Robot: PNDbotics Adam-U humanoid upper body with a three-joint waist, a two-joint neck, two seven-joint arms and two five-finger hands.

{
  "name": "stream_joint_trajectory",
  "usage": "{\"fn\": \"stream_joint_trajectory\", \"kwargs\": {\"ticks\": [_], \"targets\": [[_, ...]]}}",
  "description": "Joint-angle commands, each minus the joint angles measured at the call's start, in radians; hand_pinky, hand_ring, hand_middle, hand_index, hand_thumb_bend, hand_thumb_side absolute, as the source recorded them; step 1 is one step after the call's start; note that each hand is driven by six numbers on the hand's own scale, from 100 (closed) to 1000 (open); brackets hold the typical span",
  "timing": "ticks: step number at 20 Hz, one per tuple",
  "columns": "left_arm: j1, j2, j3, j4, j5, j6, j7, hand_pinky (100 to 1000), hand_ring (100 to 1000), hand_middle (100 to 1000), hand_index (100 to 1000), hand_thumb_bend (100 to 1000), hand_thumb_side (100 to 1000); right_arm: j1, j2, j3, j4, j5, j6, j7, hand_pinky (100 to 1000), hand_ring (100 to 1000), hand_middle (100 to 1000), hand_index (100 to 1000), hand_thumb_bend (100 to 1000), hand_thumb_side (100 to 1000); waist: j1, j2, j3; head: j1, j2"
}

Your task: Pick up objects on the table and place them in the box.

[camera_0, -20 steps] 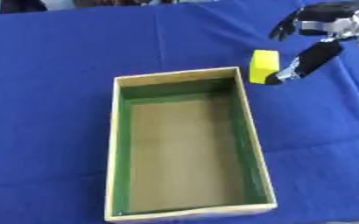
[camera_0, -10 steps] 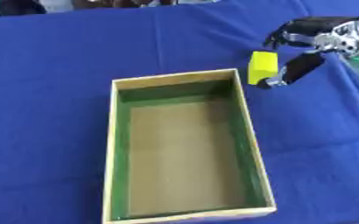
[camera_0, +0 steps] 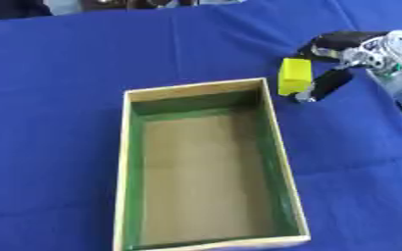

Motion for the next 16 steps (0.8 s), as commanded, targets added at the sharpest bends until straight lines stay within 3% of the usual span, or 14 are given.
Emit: {"fn": "stream_joint_trajectory", "kwargs": {"ticks": [1,6,9,16], "targets": [[-0.009,0.021,0.003,-0.017,0.006,-0.001,-0.002,624,766,734,762,110,1000,-0.023,-0.017,-0.011,0.005,0.006,0.004,-0.014,816,839,723,856,313,532,-0.003,-0.018,0.001,0.0,-0.01],[-0.011,0.02,0.002,-0.017,0.007,-0.001,-0.004,624,766,733,762,109,1000,-0.025,-0.019,-0.012,-0.002,-0.011,0.017,-0.038,797,816,667,800,233,474,-0.004,-0.018,-0.002,0.003,-0.011],[-0.011,0.021,0.002,-0.017,0.007,-0.001,-0.004,625,766,733,761,108,1000,-0.025,-0.021,-0.015,-0.011,-0.024,0.026,-0.065,770,782,577,723,209,451,-0.004,-0.018,-0.002,0.004,-0.011],[-0.011,0.024,0.001,-0.017,0.008,0.002,-0.003,626,766,733,761,106,1000,-0.027,-0.042,-0.036,-0.063,-0.078,0.049,-0.139,720,725,465,594,181,470,-0.006,-0.022,-0.007,0.011,-0.007]]}}
